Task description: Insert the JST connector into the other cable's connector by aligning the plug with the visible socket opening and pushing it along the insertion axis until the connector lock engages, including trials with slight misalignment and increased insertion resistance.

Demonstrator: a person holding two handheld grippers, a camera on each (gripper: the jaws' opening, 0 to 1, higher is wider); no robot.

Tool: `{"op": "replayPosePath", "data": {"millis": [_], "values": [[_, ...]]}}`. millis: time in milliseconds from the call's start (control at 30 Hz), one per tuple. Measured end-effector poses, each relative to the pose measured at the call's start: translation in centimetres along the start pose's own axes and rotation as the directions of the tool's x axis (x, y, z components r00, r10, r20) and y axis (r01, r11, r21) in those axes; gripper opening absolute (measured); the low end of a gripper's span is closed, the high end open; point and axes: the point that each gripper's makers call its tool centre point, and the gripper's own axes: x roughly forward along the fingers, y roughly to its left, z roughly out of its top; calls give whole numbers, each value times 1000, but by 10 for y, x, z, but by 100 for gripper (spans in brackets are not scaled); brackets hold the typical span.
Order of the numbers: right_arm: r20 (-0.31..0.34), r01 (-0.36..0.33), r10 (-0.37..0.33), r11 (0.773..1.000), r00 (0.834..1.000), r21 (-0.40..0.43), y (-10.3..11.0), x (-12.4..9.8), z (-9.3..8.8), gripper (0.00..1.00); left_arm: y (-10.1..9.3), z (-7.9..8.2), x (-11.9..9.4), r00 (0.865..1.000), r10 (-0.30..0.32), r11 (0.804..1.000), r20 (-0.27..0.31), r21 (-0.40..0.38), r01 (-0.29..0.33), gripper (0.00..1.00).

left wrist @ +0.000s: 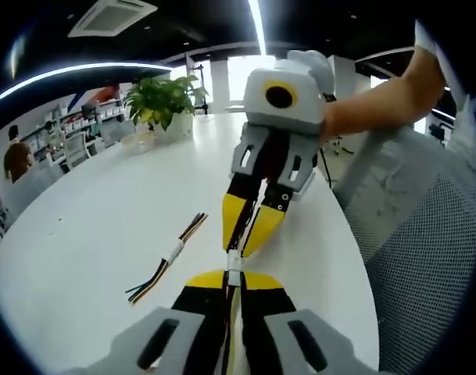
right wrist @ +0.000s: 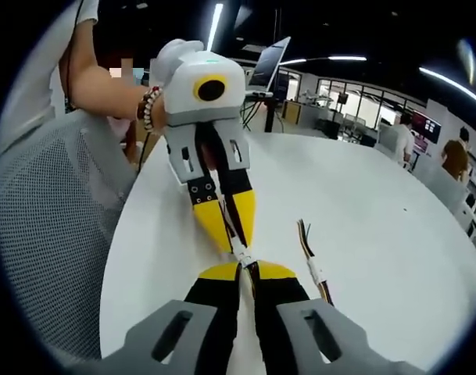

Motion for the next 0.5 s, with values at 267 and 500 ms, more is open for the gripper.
{"op": "replayPosePath", "data": {"millis": [267,500], "values": [[42,27,-30,998,999,58,-14,-7,-3,3,9,9,10,998,-48,999,43,-5,48,0],[79,42,-51,993,996,108,-27,-11,-3,3,20,16,16,991,-78,995,109,-54,84,0]]}}
